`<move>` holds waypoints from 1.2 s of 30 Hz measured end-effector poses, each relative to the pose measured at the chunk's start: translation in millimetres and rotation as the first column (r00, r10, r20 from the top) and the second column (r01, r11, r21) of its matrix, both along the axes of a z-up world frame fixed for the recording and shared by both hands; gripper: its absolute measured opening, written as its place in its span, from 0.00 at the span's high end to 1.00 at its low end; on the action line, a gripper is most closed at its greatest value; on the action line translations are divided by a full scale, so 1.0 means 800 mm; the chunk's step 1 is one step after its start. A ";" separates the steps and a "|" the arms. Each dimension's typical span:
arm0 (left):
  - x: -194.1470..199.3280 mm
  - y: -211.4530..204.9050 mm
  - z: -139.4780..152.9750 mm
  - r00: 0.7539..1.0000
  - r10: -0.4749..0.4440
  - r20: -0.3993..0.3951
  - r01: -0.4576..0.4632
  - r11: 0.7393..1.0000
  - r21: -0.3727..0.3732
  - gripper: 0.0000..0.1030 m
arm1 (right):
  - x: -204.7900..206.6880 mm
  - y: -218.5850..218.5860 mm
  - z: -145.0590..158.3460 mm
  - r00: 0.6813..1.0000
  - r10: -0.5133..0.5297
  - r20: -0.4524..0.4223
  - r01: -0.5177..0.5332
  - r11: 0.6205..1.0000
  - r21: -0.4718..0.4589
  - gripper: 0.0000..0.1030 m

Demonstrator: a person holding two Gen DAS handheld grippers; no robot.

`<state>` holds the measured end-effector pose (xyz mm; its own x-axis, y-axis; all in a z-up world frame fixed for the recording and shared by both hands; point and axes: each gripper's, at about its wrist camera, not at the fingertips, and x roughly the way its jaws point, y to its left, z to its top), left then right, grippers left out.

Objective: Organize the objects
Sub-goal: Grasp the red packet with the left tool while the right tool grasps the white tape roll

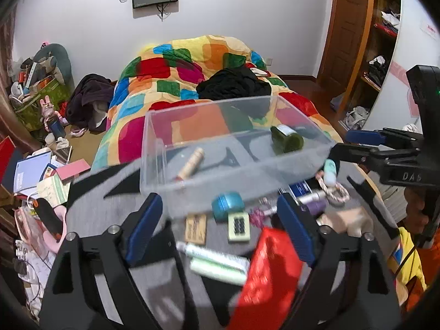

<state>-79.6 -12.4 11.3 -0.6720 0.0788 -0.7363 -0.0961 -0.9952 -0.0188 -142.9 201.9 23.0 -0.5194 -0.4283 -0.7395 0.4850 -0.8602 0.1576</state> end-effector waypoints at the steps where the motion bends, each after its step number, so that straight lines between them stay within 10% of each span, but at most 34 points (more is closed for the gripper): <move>1: 0.005 0.002 -0.002 1.000 -0.002 0.001 0.002 1.000 -0.002 0.14 | 0.007 0.004 -0.002 1.000 -0.005 -0.002 0.005 1.000 0.005 0.40; 19: 0.036 0.063 -0.079 0.987 -0.109 0.115 0.113 0.993 -0.025 0.10 | 0.125 0.028 -0.076 0.999 0.029 0.029 -0.032 0.995 0.099 0.39; 25: 0.044 0.060 -0.077 0.994 -0.093 0.061 0.095 0.995 -0.021 0.47 | 0.124 0.032 -0.082 0.999 0.004 0.032 -0.007 0.994 0.106 0.64; 36: 0.064 0.048 -0.031 0.996 -0.080 -0.035 0.080 0.997 0.004 0.48 | 0.114 0.033 -0.036 1.000 0.000 -0.031 0.001 1.000 0.016 0.65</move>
<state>-28.3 25.9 -13.6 -0.6888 0.1375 -0.7118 -0.1761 -0.9842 -0.0198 -52.1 228.2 -5.9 -0.5422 -0.4164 -0.7298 0.4890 -0.8627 0.1290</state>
